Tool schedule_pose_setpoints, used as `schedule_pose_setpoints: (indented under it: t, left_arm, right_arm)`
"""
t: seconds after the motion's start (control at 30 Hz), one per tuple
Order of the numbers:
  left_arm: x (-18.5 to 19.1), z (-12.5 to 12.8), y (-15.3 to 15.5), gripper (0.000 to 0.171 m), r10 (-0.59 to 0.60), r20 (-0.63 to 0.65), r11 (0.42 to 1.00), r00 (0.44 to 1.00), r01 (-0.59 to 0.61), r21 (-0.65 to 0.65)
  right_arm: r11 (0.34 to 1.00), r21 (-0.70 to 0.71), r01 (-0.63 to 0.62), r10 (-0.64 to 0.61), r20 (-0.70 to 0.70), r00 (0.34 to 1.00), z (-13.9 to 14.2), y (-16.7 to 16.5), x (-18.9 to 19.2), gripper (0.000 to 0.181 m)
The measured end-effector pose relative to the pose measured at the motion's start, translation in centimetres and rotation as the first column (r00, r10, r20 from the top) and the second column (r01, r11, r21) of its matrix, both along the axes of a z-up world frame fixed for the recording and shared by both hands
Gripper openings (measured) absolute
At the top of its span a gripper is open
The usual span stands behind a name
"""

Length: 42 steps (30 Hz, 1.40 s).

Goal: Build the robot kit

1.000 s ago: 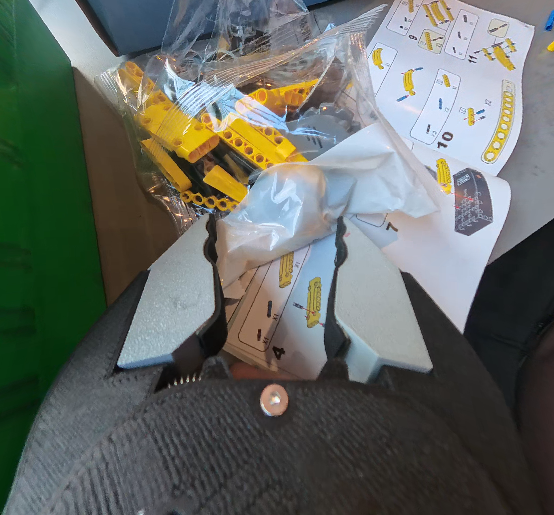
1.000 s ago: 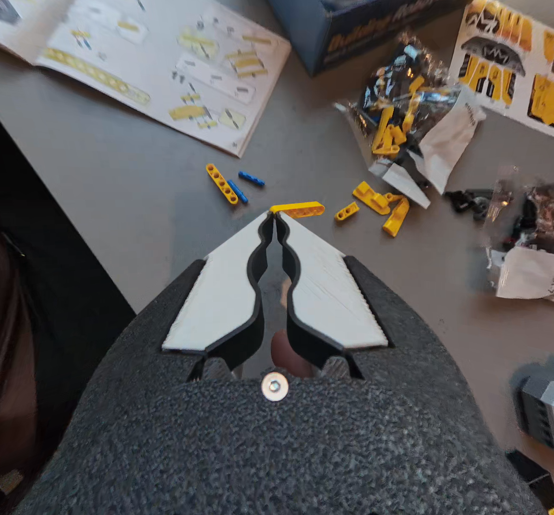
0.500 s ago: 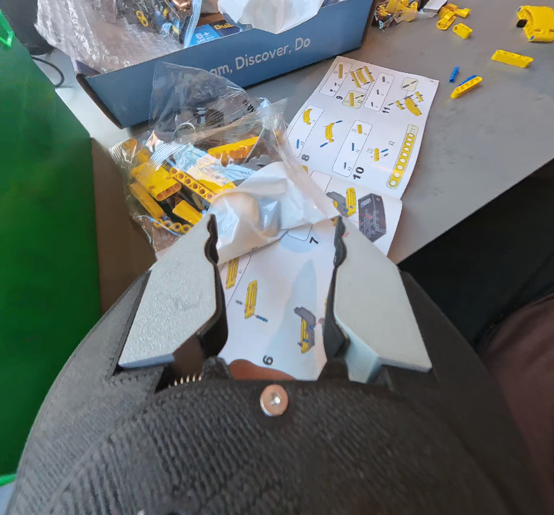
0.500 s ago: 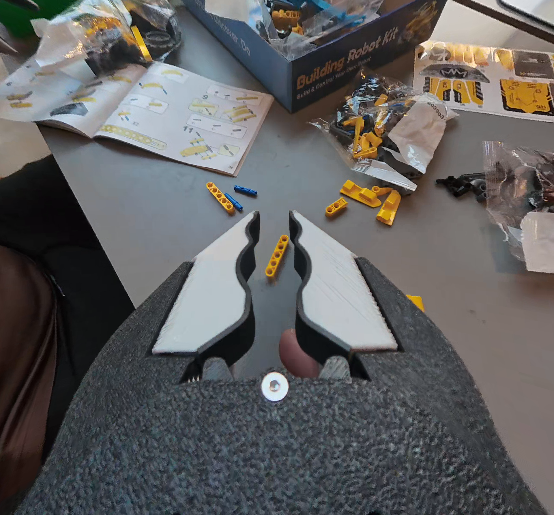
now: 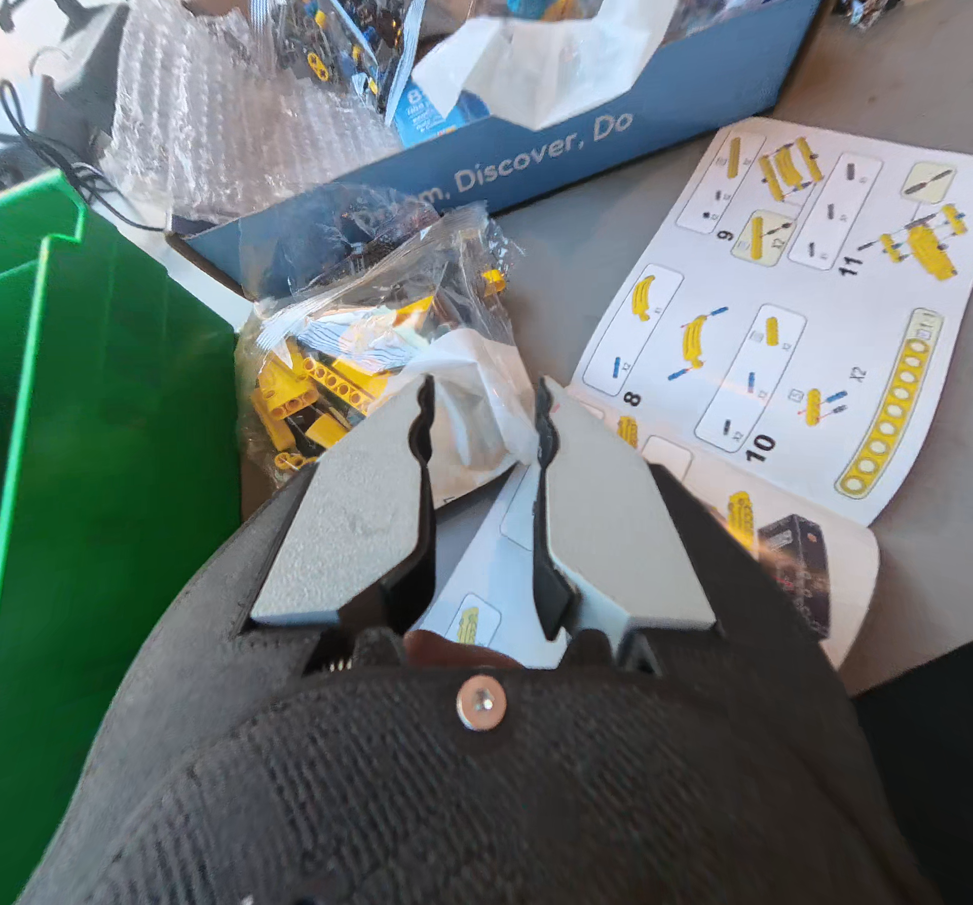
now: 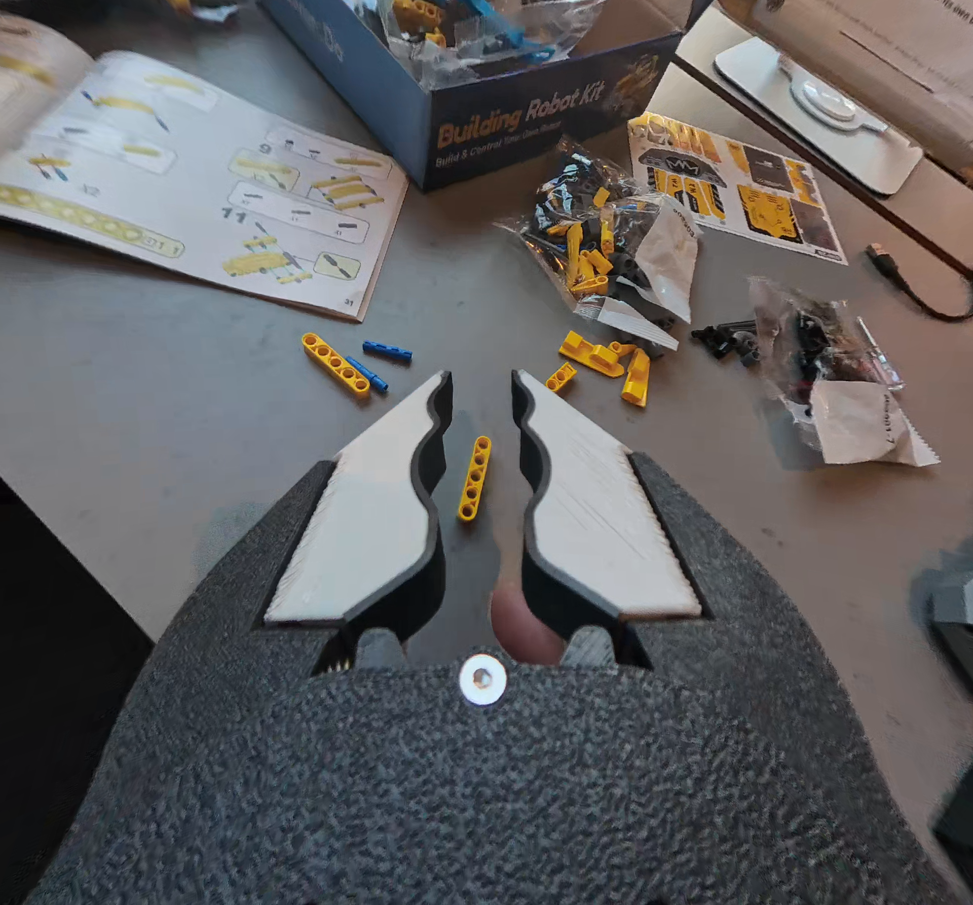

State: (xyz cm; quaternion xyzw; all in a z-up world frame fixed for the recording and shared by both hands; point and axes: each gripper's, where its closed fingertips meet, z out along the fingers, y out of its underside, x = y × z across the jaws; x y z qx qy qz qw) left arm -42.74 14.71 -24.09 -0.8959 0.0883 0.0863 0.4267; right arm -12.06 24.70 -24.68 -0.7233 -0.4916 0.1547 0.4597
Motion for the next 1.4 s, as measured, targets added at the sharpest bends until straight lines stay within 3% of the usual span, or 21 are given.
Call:
schedule_pose_setpoints:
  t: [0.1, 0.2, 0.37, 0.5, 0.8, 1.1, 1.27, 1.4]
  left_arm:
    - [1.3, 0.9, -0.7, 0.049, -0.010, -0.033, 0.999, 0.999, 0.011, 0.035]
    - [2.9, 0.8, -2.2, 0.058, -0.041, -0.022, 0.999, 0.999, 0.041, 0.025]
    - [3.9, 2.0, -3.8, 0.061, -0.015, -0.056, 0.993, 0.998, 0.021, 0.114]
    - [4.8, 1.6, -4.0, 0.061, 0.001, -0.035, 0.992, 0.999, 0.003, 0.130]
    - [11.7, -1.3, -2.7, 0.069, -0.223, 0.014, 0.975, 0.975, 0.223, 0.008]
    - [15.1, -0.8, -2.5, 0.069, -0.322, 0.037, 0.946, 0.946, 0.320, 0.046]
    - [15.1, 0.6, -2.1, 0.067, -0.285, 0.062, 0.954, 0.957, 0.277, 0.116]
    - [15.1, 1.8, -1.1, 0.054, -0.233, 0.073, 0.960, 0.970, 0.218, 0.178]
  right_arm:
    - [0.995, 0.098, 0.021, -0.030, 0.090, 0.996, -0.4, 0.4, 0.5, 0.026]
    - [0.990, 0.128, 0.056, -0.068, 0.092, 0.993, -0.2, 0.8, 0.9, 0.026]
    - [0.982, 0.157, 0.105, -0.119, 0.079, 0.990, 0.2, 1.6, 1.5, 0.027]
    - [0.979, 0.155, 0.129, -0.141, 0.069, 0.988, 0.3, 1.9, 1.5, 0.028]
    - [0.982, 0.118, 0.149, -0.158, 0.072, 0.985, -1.0, 2.2, 1.6, 0.030]
    - [0.979, 0.112, 0.171, -0.170, -0.015, 0.985, 0.1, 2.0, 2.8, 0.030]
    - [0.968, 0.138, 0.209, -0.207, -0.028, 0.978, 1.0, 1.9, 4.1, 0.037]
    - [0.962, 0.125, 0.242, -0.244, 0.002, 0.970, 0.7, 1.4, 5.6, 0.053]
